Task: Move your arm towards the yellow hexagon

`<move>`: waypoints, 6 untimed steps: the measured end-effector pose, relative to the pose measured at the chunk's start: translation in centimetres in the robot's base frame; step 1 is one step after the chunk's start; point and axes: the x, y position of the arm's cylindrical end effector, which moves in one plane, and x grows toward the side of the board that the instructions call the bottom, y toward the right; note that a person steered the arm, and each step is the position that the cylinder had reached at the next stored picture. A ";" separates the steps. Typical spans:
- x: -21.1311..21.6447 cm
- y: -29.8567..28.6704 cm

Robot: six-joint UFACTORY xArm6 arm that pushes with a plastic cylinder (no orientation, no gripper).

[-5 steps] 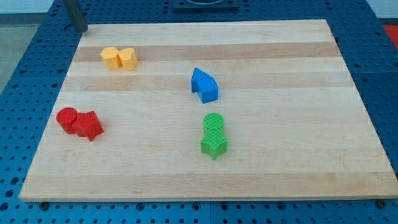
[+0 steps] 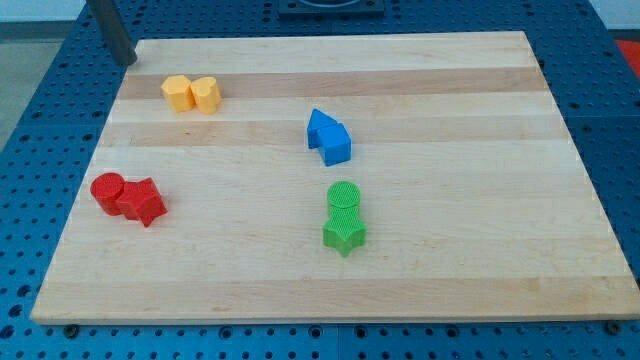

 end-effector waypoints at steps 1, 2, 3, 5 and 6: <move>2.9 0.0; 6.0 0.0; 8.6 0.1; 8.9 5.6; 8.9 9.6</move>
